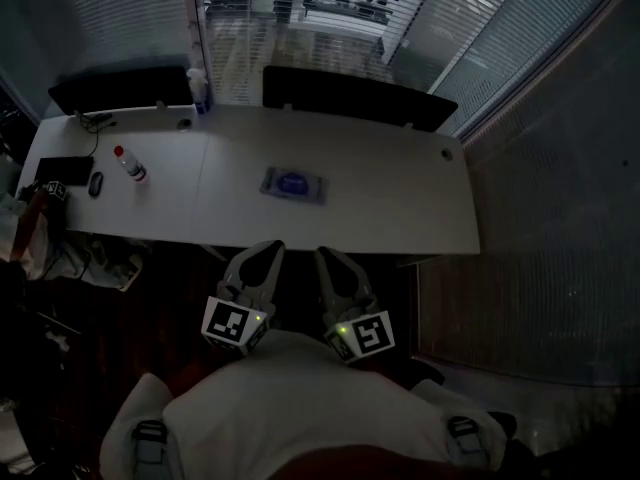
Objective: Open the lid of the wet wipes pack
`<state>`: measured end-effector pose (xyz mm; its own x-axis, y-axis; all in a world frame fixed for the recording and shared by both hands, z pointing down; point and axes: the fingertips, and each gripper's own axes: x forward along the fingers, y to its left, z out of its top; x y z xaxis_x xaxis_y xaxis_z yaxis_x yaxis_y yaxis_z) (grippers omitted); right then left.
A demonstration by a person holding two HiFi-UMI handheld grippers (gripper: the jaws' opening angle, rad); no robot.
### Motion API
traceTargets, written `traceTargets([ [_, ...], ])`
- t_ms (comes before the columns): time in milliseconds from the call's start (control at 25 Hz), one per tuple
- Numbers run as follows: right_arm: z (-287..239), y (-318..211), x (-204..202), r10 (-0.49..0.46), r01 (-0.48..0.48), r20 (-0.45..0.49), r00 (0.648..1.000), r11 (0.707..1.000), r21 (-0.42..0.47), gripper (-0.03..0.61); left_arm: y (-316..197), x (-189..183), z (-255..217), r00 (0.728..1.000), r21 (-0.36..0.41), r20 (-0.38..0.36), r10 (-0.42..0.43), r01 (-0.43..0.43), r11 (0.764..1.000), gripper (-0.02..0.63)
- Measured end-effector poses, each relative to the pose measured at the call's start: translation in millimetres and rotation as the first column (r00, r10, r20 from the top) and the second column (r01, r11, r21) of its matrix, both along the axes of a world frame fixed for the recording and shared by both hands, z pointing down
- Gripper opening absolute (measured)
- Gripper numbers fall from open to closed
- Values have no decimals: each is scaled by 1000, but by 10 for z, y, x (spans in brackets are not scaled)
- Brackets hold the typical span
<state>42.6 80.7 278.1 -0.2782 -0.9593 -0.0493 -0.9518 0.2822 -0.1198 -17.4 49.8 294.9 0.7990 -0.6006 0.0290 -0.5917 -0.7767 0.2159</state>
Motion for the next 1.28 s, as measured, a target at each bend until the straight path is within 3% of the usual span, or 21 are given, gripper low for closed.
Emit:
traceTargets([
  [400,4,-722,-91,-12,12,-22,1000,1000,-1,0,-793,-83,-49,1000,28,5,-20,20,999,3],
  [600,-47,-876,12,-6,6,-12,1000,1000,4,0,-896,8,-49,1000,21,-6,-28,29,999,3],
  [800,-118,-972,184,-1,3,-38,999,999,50,0,-964,106,-109,999,68,-12,-39,40,997,3],
  [1080,-160,-1143,418,-4,7,-42,999,997,71,0,-1134,302,-29,999,52,-10,-50,50,997,3],
  [1280,-17,-1277,453,-26,28,-89,996,999,25,0,-1307,347,63,998,43,15,-53,52,998,3],
])
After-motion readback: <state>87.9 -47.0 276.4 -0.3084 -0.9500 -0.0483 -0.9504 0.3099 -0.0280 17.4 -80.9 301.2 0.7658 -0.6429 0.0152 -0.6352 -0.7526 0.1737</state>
